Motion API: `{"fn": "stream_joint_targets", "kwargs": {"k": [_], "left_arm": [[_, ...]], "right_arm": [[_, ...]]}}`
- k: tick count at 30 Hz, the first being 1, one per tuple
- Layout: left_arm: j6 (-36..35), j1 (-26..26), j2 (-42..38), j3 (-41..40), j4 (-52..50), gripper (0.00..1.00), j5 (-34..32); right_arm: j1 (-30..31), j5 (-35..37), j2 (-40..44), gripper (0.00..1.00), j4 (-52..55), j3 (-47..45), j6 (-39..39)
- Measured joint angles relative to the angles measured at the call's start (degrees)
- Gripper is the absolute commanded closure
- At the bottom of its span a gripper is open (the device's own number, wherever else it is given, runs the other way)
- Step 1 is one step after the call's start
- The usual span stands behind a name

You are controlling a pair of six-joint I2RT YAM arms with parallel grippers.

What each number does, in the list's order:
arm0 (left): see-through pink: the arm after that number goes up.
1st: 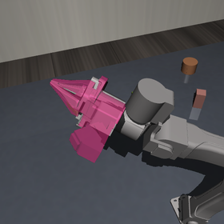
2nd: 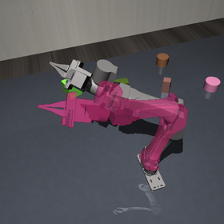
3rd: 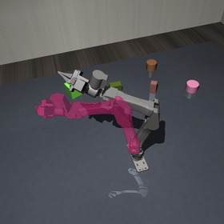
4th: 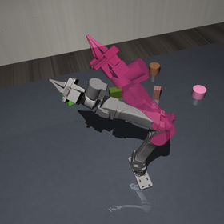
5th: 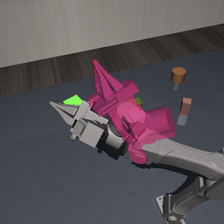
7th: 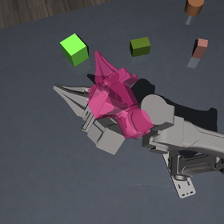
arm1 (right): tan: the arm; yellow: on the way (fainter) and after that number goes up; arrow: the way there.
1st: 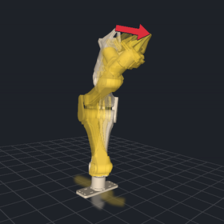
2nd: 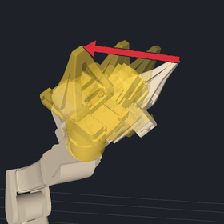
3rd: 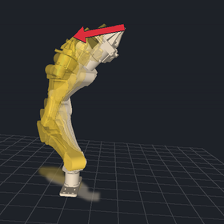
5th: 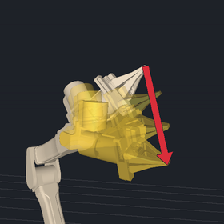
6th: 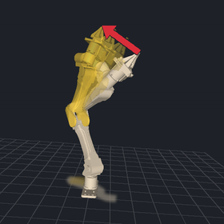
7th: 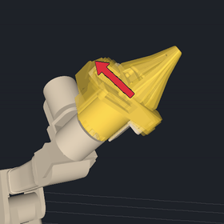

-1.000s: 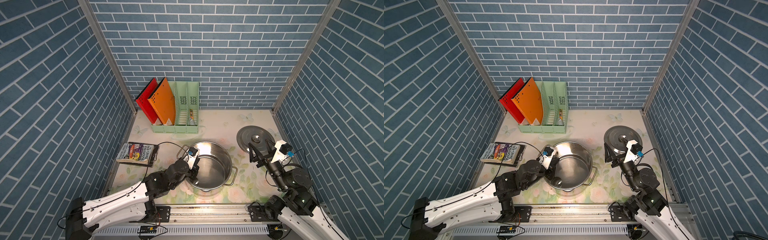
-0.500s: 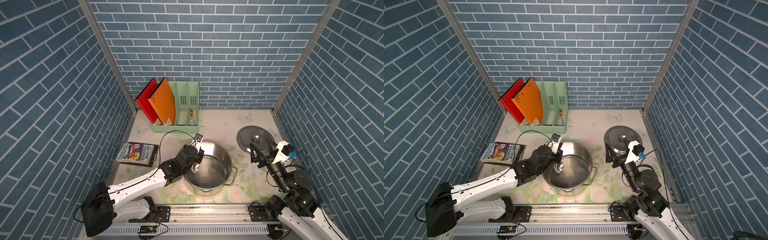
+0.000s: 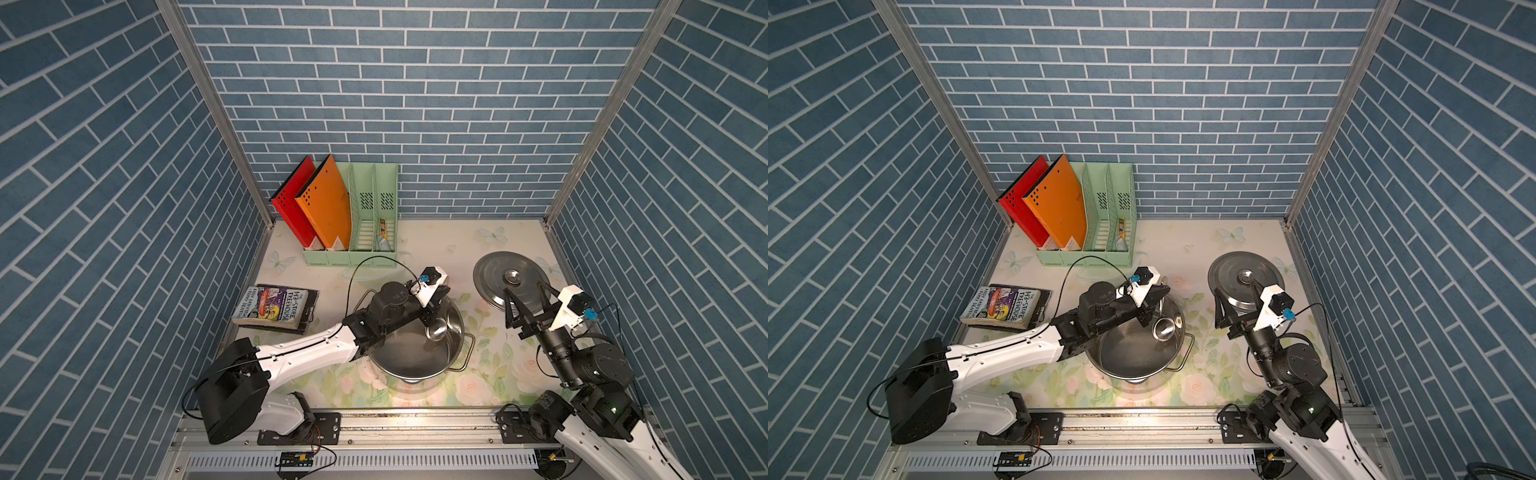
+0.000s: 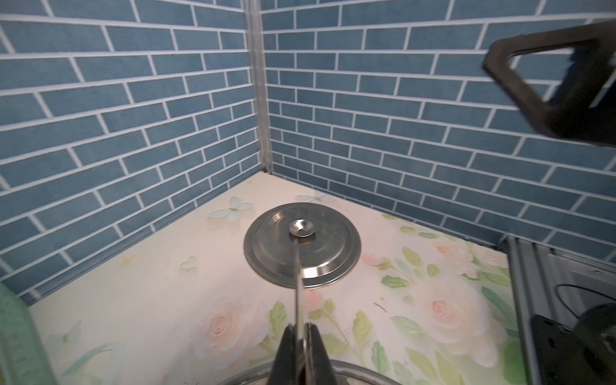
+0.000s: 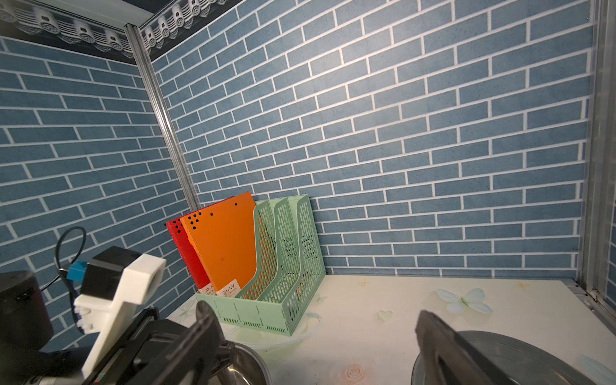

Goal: Stir the soup with a spoon
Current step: Stir the soup in the pan with a stick.

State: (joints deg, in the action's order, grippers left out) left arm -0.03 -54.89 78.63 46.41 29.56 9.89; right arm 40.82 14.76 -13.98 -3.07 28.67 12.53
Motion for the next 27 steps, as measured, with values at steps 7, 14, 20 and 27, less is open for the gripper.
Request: {"fn": "stream_joint_targets", "kwargs": {"k": [7,14,20,27], "left_arm": [[-0.42,-2.73,-4.28,-3.54,-2.1,1.0,9.27],[2.08,-4.39,-14.47,-10.91,-9.55,1.0,9.33],[6.4,-4.39,-26.6,-16.15,-18.78,1.0,1.2],[11.3,-3.76,-31.93,-15.04,-30.23,1.0,-14.99]], "right_arm": [[0.0,0.02,-0.17,0.03,0.02,0.0,0.0],[0.0,-0.02,-1.01,0.03,-0.39,-0.02,0.02],[0.0,-0.31,-1.97,0.03,-1.42,-0.02,0.02],[0.0,-1.36,-4.26,0.03,-3.34,-0.07,0.04]]}}
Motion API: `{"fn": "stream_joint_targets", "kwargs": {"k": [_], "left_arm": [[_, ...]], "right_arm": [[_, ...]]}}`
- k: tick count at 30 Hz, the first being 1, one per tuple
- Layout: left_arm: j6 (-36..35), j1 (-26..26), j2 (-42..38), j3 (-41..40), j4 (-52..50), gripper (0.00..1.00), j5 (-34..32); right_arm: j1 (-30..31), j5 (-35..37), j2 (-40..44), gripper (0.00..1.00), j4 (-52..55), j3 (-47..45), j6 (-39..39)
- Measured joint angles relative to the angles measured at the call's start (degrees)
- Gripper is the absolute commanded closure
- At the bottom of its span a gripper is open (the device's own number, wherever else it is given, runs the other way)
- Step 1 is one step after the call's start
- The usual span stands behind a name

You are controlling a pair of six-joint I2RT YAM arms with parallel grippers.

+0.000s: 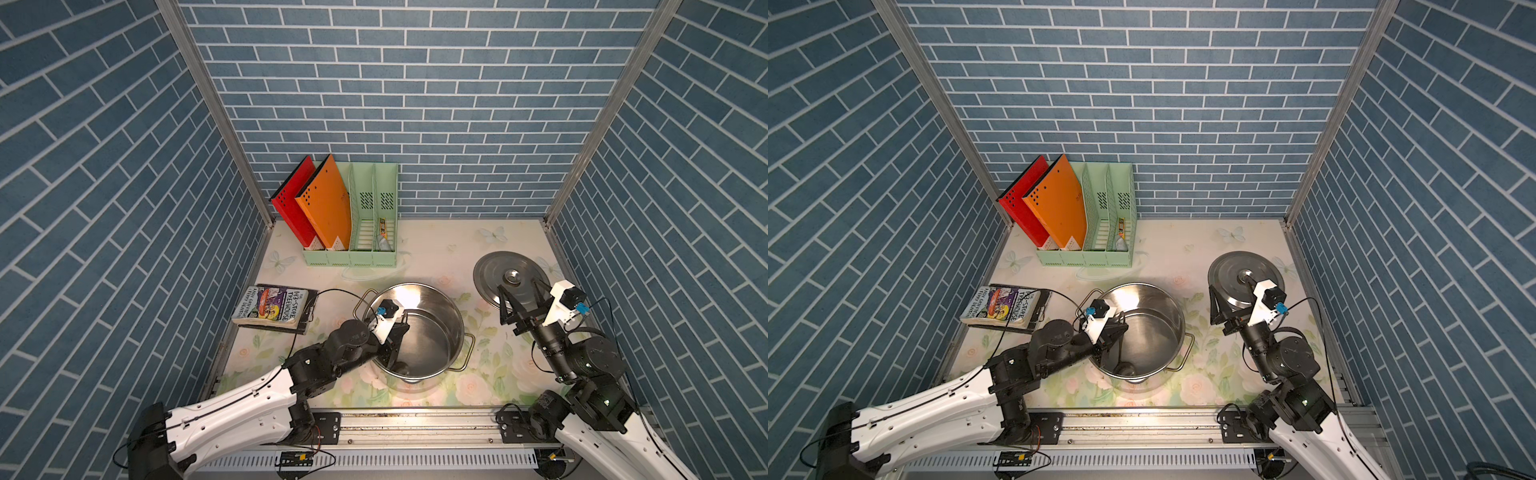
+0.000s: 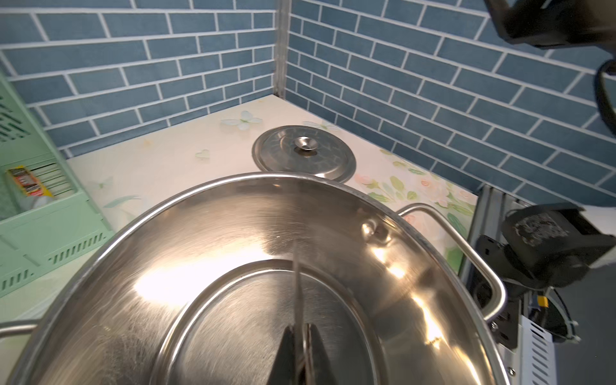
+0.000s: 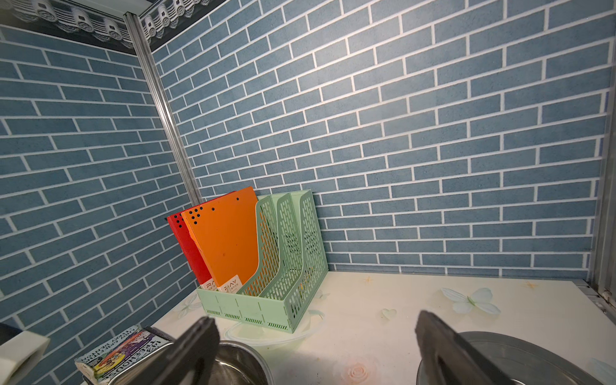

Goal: Stir the soup with a spoon
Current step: Stir the soup in the pan with a stick.

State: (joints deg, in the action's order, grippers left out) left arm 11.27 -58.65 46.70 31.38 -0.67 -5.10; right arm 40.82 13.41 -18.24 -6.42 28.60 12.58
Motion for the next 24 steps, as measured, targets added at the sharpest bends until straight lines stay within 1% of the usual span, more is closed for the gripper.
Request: {"fn": "stream_joint_targets", "kwargs": {"k": [3,7,12,15,19,21,24], "left_arm": [[1.38,2.45,0.17,0.98,-2.56,1.0,-5.29],[1.79,5.79,1.88,2.01,-2.91,1.0,-10.32],[0.07,7.58,8.17,4.09,1.88,1.0,-14.36],[-1.75,8.66,13.42,5.64,6.73,1.0,-14.53],[-4.33,9.14,20.94,8.98,13.14,1.0,-12.5],[-5.35,9.14,23.91,10.27,15.93,1.0,-10.58],[-6.71,9.16,27.43,11.47,20.33,1.0,-5.84]], "right_arm": [[0.0,-0.37,-0.74,0.03,-0.52,0.0,0.0],[0.0,-0.59,-1.05,0.03,-0.57,0.0,0.0],[0.0,-0.57,-1.03,0.03,-0.57,0.0,0.0],[0.0,-0.57,-1.01,0.03,-0.55,0.0,0.0],[0.0,-0.52,-0.85,0.03,-0.37,0.04,-0.02],[0.0,-0.5,-0.44,0.03,-0.13,0.07,-0.02],[0.0,-0.13,0.57,0.03,0.22,0.07,-0.02]]}}
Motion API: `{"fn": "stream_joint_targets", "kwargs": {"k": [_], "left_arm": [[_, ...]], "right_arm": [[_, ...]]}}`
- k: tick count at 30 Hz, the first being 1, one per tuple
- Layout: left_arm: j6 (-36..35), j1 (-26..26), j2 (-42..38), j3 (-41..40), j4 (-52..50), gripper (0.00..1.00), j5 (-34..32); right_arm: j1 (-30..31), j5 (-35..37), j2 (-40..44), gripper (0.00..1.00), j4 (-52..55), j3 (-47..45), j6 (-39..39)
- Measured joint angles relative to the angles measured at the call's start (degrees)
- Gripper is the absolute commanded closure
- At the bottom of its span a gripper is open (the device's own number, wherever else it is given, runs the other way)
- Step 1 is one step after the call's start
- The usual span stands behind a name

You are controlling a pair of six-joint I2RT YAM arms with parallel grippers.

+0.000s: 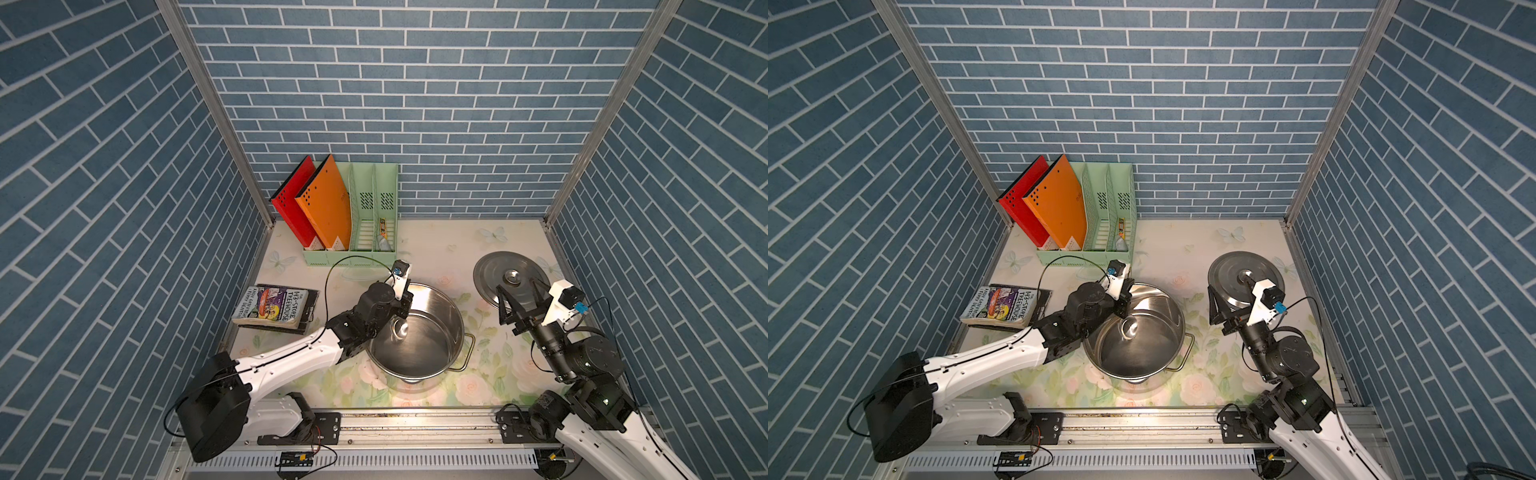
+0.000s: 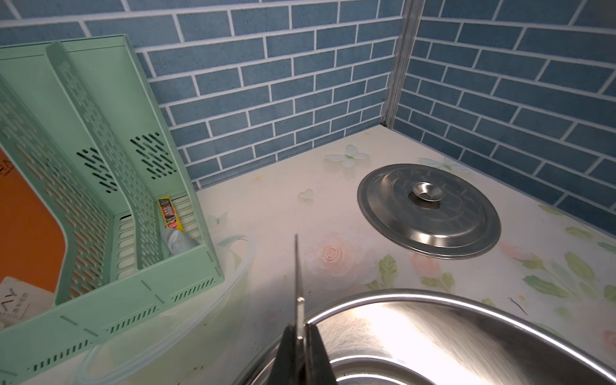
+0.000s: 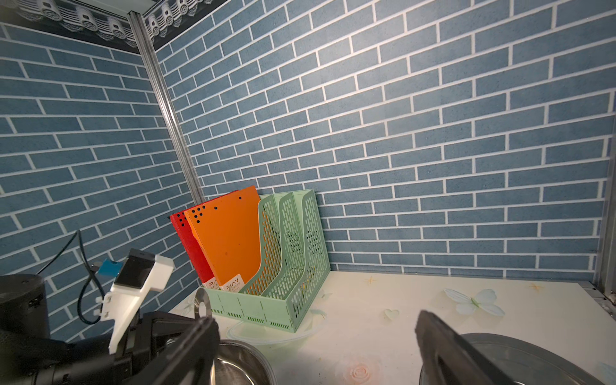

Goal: Stir the soup with a spoon
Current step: Stir the soup in the pan with a stick.

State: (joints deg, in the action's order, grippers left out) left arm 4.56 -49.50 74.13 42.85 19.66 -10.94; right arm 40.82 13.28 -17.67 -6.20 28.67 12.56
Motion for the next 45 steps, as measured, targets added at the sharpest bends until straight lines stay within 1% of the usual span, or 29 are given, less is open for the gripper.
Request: {"fn": "stream_joint_targets", "kwargs": {"k": [8,14,18,24,27,30,32,36,41,45], "left_arm": [[-1.95,-1.09,3.52,0.07,8.55,1.0,15.72],[-5.68,-6.25,3.56,0.09,8.9,1.0,25.81],[-6.34,-8.48,1.44,-1.29,7.39,1.0,29.27],[-5.25,-11.28,-5.38,-5.68,3.48,1.0,30.51],[-3.87,-12.02,-10.19,-8.26,0.68,1.0,29.0],[-1.9,-12.28,-15.69,-10.49,-3.06,1.0,25.73],[-0.52,-12.33,-19.17,-11.63,-6.12,1.0,22.4],[2.71,-12.31,-24.52,-12.57,-12.76,1.0,13.38],[6.49,-11.15,-26.12,-11.39,-18.8,1.0,2.95],[7.69,-8.7,-25.51,-9.88,-21.57,1.0,-5.55]], "right_arm": [[0.0,0.52,1.64,0.03,1.51,0.0,0.0],[0.0,0.7,1.9,0.03,1.6,0.0,0.0],[0.0,0.7,2.27,0.03,1.6,-0.02,0.02],[0.0,0.7,2.43,0.03,1.51,-0.04,0.0],[0.0,0.68,2.36,0.03,1.49,-0.17,0.02],[0.0,0.66,2.23,0.03,1.36,-0.35,0.02],[0.0,0.63,2.14,0.03,1.18,-0.59,0.02],[0.0,0.46,1.53,0.03,0.55,-0.87,0.02],[0.0,0.15,0.35,0.03,-0.11,-0.9,0.02],[0.0,0.02,0.26,0.04,-0.31,-0.9,0.04]]}}
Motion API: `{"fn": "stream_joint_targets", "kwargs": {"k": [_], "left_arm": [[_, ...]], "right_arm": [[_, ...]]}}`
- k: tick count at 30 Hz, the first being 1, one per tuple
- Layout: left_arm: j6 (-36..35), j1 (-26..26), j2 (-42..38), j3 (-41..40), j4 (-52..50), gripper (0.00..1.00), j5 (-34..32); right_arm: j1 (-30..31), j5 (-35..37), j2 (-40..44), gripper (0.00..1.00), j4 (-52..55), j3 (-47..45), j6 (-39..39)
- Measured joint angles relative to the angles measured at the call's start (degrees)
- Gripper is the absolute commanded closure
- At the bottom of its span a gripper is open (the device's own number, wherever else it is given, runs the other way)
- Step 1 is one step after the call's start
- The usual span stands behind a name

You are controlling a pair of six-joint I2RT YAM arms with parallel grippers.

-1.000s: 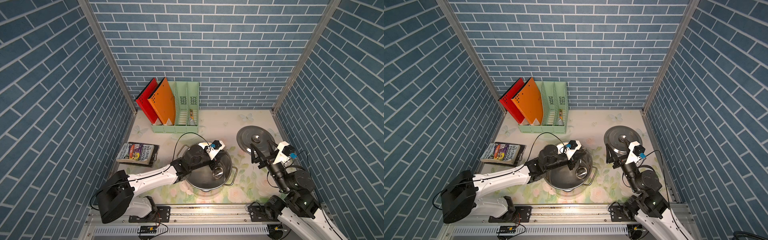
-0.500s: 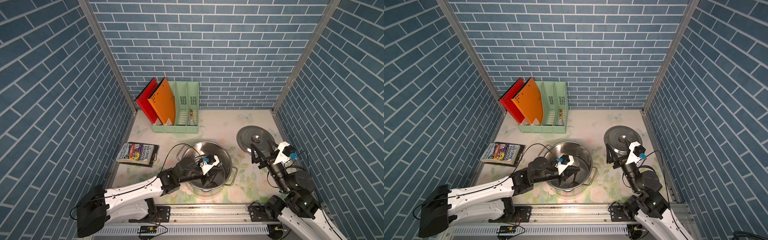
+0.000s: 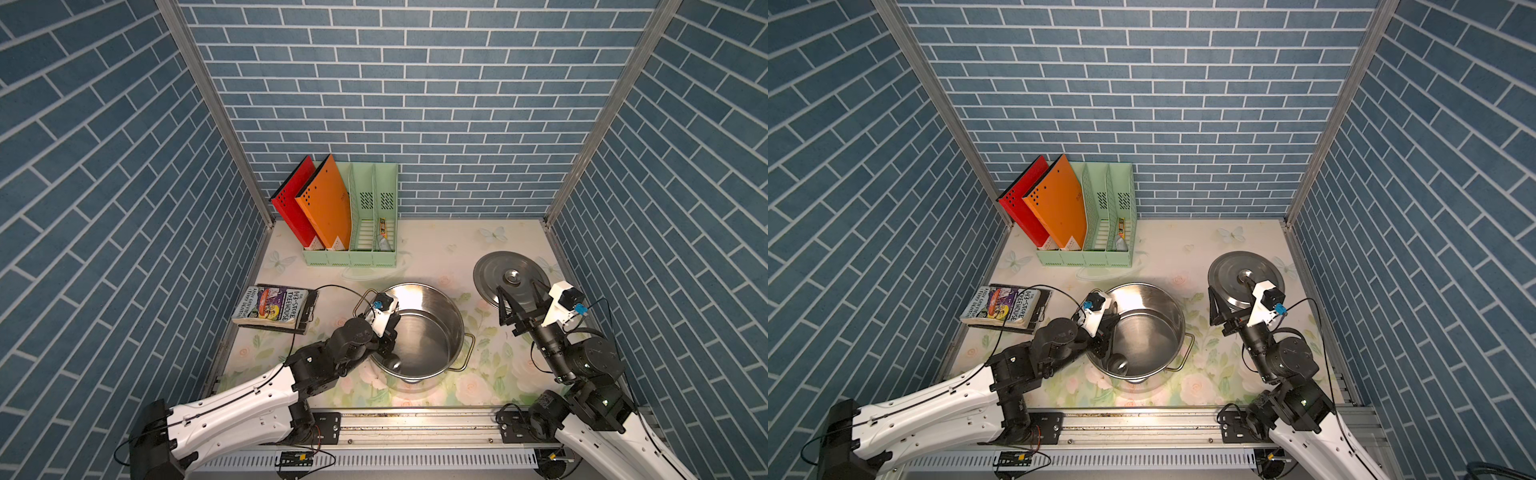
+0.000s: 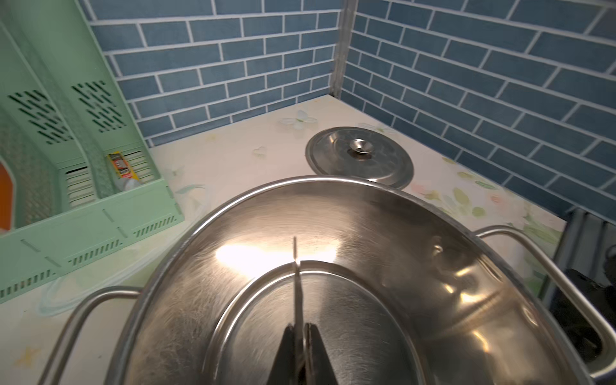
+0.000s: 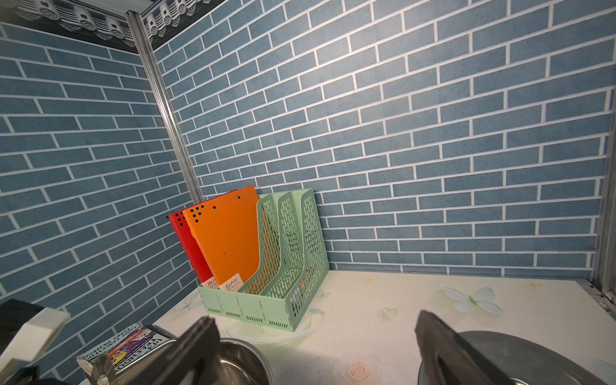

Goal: Stir the soup with a spoon
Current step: Stir the soup in the pan with a stick.

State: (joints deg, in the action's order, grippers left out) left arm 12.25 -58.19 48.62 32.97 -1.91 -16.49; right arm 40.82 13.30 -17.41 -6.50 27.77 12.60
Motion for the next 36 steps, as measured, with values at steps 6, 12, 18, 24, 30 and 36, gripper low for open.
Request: {"fn": "stream_joint_targets", "kwargs": {"k": [6,12,18,24,30,36], "left_arm": [[-1.38,5.6,4.35,1.99,1.99,1.0,-6.75],[-7.37,6.69,12.94,3.06,13.92,1.0,-5.92],[-11.72,6.73,22.67,5.7,26.29,1.0,0.63],[-13.25,6.43,31.3,10.29,36.65,1.0,13.33],[-14.03,4.39,35.36,10.58,40.61,1.0,24.79],[-13.55,2.45,34.45,9.46,41.22,1.0,33.24]], "right_arm": [[0.0,0.0,0.0,0.03,0.04,0.0,-0.02],[0.0,0.04,0.17,0.03,0.15,0.0,-0.02],[0.0,0.22,0.55,0.04,0.79,0.02,-0.02],[0.0,0.48,1.09,0.04,1.95,0.13,-0.02],[0.0,1.09,2.58,0.03,2.45,0.13,-0.04],[0.0,1.44,2.84,0.04,2.73,0.13,-0.04]]}}
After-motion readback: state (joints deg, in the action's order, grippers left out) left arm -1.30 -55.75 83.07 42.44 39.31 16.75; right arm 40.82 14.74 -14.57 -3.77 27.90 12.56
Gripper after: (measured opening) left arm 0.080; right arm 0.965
